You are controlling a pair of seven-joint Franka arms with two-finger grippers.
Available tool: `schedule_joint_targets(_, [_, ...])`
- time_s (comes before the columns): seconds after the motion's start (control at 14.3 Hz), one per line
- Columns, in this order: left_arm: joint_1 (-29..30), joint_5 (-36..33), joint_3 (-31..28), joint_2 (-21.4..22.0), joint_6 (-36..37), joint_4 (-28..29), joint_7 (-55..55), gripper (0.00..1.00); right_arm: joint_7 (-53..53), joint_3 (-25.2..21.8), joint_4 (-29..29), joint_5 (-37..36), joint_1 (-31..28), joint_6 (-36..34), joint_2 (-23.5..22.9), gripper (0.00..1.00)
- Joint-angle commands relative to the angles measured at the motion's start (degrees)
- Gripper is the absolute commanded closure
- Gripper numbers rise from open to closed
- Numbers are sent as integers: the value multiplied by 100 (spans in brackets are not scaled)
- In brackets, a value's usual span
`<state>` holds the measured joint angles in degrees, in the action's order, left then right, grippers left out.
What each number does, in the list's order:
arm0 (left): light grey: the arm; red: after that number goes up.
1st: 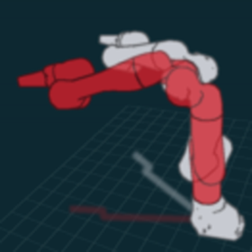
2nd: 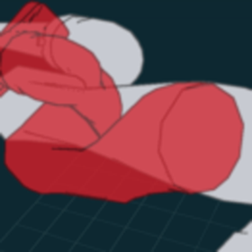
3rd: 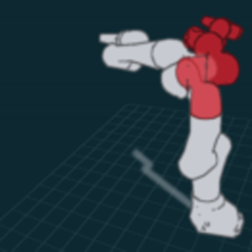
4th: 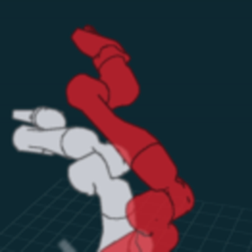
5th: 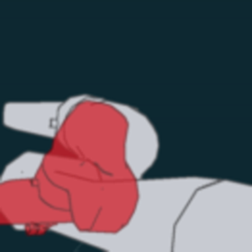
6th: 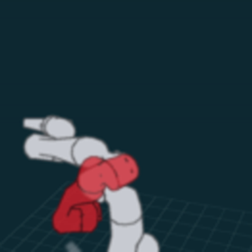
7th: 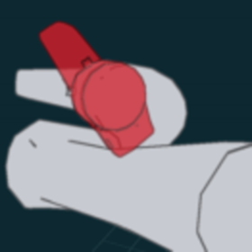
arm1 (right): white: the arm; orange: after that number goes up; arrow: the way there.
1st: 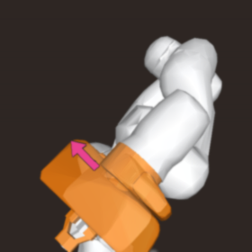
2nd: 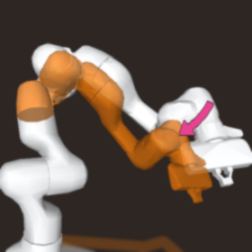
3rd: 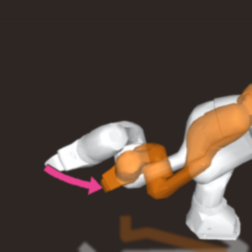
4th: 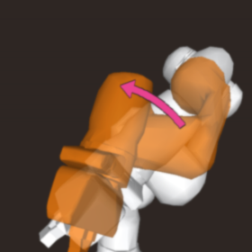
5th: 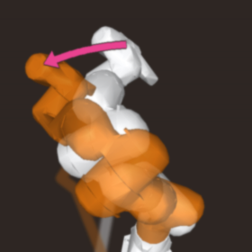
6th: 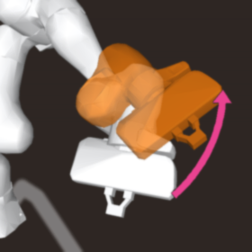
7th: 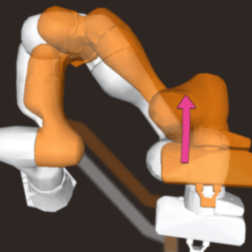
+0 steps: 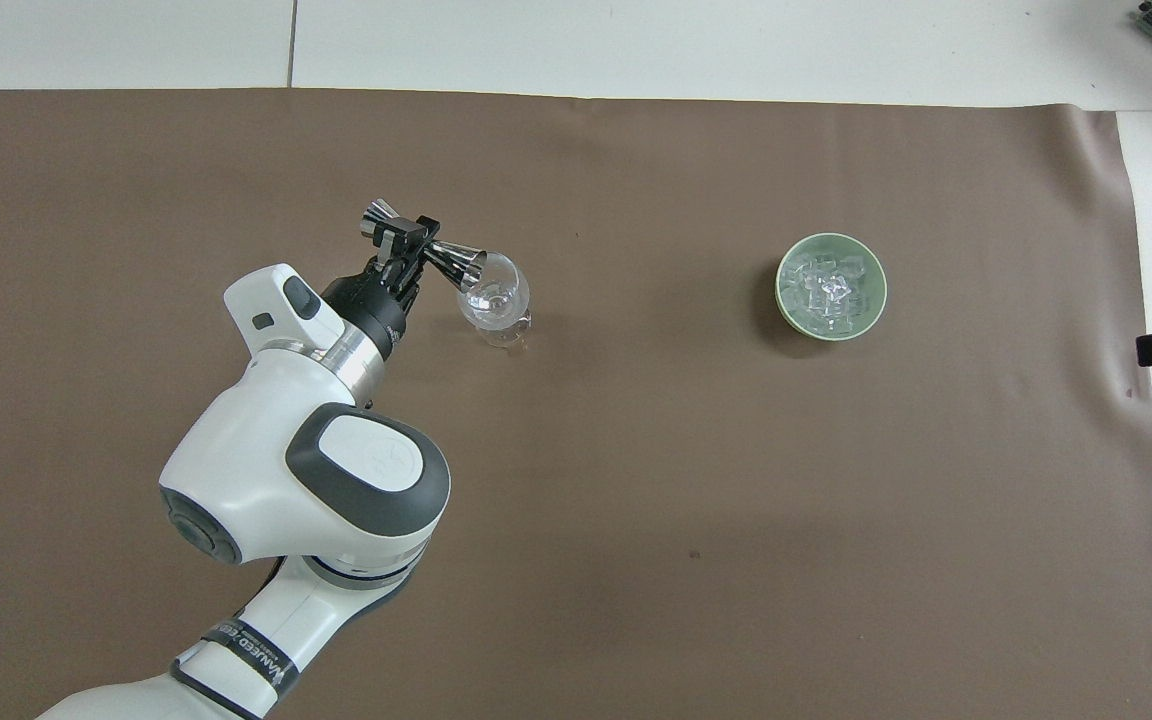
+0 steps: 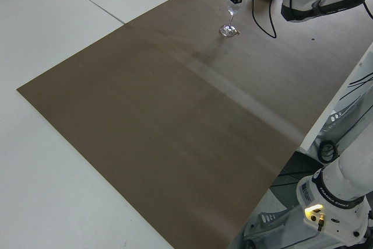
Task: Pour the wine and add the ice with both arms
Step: 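Keep tilting the jigger over the glass with the left gripper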
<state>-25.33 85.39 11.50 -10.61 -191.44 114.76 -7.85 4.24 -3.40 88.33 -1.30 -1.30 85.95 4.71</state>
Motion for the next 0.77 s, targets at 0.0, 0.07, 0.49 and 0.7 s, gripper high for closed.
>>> schedule_joint_targets(0.0, [-121, -84, -69, -82, -166, -121, 29, 100, 104, 41, 17, -11, -99, 9, 12, 0])
schedule_joint_targets(0.07, [-121, -84, -69, -82, -166, -121, 29, 100, 95, 41, 26, -11, -99, 9, 21, 0])
schedule_joint_targets(0.49, [-121, -75, -60, -82, -175, -129, 29, 100, -581, 85, 184, 6, -28, 273, 74, 0])
schedule_joint_targets(0.7, [-138, -75, -60, -64, -210, -103, 29, 100, -740, 138, 412, 41, -28, 422, 161, 0])
